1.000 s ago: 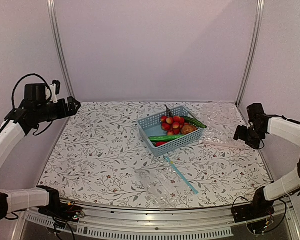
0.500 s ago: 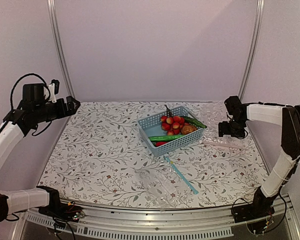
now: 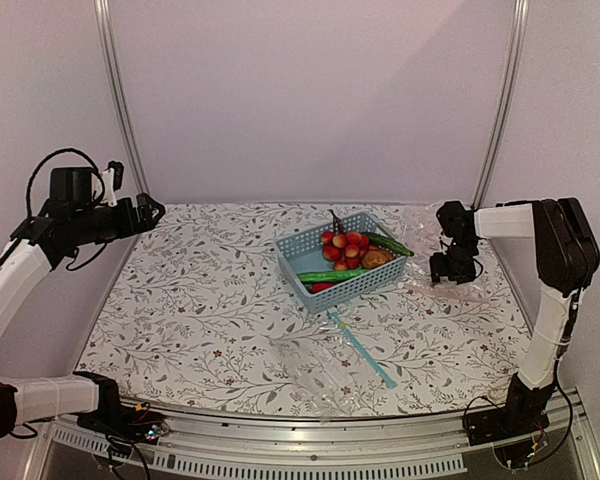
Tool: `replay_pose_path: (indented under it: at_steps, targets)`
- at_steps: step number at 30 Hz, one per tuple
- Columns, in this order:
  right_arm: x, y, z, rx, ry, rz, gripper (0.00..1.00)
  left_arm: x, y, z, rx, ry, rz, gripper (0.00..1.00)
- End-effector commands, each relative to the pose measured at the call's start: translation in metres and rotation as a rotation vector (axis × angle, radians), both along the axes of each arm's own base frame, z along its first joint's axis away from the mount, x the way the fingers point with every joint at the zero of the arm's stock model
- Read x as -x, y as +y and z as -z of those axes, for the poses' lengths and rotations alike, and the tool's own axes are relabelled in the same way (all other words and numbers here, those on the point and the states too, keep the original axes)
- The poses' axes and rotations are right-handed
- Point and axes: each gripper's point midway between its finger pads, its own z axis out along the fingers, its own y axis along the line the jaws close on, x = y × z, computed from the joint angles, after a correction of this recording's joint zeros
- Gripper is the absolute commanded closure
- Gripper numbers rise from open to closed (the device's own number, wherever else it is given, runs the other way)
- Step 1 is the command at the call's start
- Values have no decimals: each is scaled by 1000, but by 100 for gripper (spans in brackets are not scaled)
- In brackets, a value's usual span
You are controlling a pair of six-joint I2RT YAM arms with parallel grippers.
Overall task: Place the food in the zip-top bag and seal the zipper
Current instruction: Adjust the zipper food storage bag at the corner of the board.
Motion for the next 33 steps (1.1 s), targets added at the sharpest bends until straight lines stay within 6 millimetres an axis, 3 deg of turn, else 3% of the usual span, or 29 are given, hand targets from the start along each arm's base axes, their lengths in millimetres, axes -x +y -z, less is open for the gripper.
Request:
replay_pose_path:
  at_steps: [1,9,14,20,33]
  targets:
    - [3,0,9,-55,45,30,32,-1,-1,7,17,18,7,0]
    - [6,-9,16,-43,64,56,53,-2,-1,9,17,23,7,0]
    - [5,-13,15,-31,54,79,75,-2,-1,11,17,28,9,0]
    - [13,-12,7,-56,39,92,94,-2,-2,11,18,29,11,0]
    - [88,-4,-1,-167,88,121,93,-3,-3,14,23,39,13,1]
